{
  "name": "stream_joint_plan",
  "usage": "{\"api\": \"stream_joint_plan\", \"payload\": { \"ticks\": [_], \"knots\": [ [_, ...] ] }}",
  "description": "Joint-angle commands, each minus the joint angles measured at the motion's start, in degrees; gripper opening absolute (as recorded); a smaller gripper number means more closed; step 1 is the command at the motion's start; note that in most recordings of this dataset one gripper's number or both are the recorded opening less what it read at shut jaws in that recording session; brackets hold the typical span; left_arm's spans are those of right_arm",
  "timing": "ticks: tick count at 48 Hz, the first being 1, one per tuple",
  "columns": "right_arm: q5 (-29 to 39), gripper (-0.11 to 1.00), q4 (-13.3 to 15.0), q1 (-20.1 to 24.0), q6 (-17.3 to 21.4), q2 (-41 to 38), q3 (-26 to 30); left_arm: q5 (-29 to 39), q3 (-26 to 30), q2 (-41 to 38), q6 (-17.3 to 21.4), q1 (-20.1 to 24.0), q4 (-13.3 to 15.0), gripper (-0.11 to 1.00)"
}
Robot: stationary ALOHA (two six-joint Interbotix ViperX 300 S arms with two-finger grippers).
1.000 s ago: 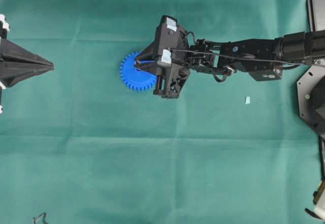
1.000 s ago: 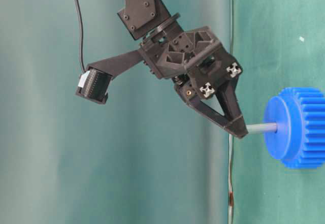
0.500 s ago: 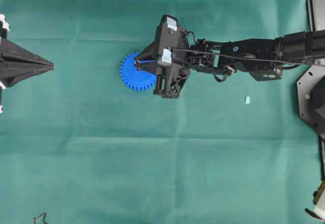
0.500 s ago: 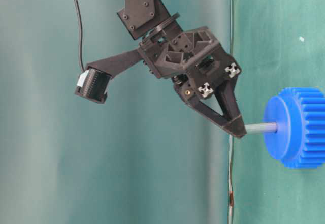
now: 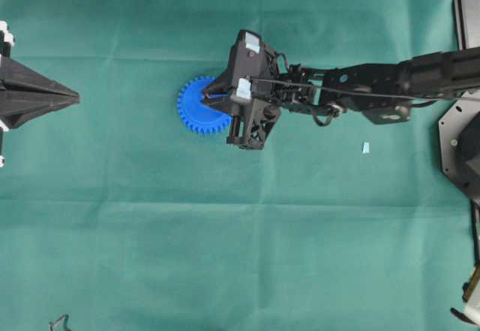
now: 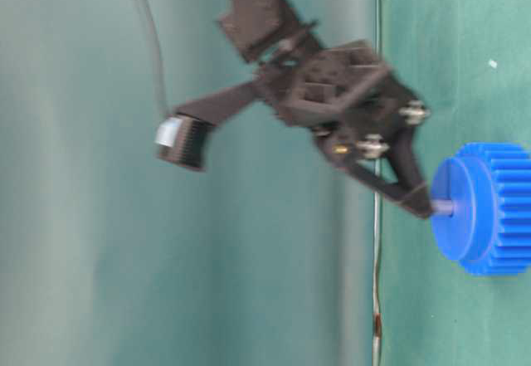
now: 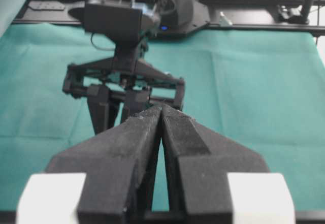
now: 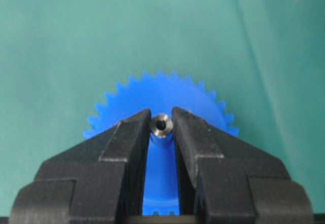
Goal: Insert the shaft into the center hole of the gear.
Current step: 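Lower the shaft with the right gripper into the gear's center hole, then press the shaft down into the gear hole with the right gripper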
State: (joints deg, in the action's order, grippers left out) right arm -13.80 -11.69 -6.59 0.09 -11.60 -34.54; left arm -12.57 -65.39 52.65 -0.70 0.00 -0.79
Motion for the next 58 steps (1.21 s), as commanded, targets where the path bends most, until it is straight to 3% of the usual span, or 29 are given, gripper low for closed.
{"api": "stream_joint_plan", "payload": {
  "ticks": [1, 58],
  "knots": [
    [-1.05, 0.16, -0.26, 0.18, -0.09, 0.79, 0.53, -0.26, 1.41, -0.35, 0.0, 0.09, -0.09, 0.0],
    [-1.05, 0.16, -0.35, 0.79, 0.0, -0.53, 0.53, -0.35, 1.41, -0.35, -0.09, 0.09, -0.18, 0.0]
  ]
}}
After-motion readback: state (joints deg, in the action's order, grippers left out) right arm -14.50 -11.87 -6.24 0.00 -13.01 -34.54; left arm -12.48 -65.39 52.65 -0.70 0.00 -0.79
